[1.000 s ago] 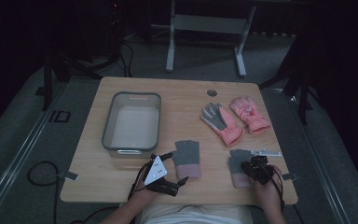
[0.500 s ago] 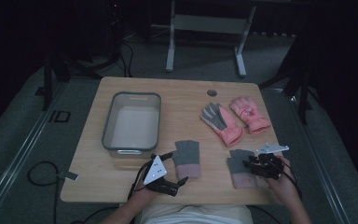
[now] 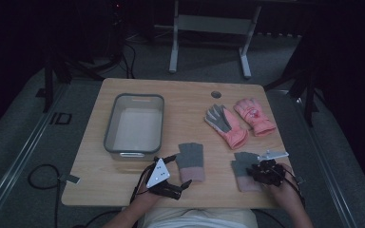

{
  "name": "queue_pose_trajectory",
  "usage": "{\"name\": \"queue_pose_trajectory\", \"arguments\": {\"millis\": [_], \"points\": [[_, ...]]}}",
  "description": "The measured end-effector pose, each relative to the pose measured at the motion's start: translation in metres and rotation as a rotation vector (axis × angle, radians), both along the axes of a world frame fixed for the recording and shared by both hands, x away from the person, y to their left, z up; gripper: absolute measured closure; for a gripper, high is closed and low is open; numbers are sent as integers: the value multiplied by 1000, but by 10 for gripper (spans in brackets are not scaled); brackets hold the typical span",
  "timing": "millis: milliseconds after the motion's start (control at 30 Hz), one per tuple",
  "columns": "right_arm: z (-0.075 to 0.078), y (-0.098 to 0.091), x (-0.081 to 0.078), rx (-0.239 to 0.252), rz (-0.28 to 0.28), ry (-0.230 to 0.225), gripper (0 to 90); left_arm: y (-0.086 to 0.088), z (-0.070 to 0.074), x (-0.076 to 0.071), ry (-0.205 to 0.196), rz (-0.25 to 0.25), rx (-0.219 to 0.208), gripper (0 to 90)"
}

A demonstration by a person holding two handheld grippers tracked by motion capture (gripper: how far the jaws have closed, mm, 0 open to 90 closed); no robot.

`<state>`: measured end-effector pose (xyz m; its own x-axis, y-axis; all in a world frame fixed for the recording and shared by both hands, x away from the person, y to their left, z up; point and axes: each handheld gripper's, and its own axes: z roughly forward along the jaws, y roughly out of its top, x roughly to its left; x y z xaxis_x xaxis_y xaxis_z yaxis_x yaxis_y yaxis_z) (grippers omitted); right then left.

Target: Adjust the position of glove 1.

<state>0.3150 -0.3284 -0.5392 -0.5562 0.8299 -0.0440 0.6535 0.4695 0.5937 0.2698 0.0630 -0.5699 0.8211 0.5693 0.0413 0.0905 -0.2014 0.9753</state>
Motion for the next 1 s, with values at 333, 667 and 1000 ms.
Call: {"name": "queue_pose_trajectory", "arguments": {"millis": [333, 667, 1000], "points": [[15, 2, 2, 31, -68, 9, 854, -1, 0, 0, -1, 1, 8, 1], [78, 12, 16, 114, -62, -103, 854, -1, 0, 0, -6, -3, 7, 1], [111, 68, 34, 167, 75, -150, 855, -1, 0, 0, -5, -9, 4, 1]]}}
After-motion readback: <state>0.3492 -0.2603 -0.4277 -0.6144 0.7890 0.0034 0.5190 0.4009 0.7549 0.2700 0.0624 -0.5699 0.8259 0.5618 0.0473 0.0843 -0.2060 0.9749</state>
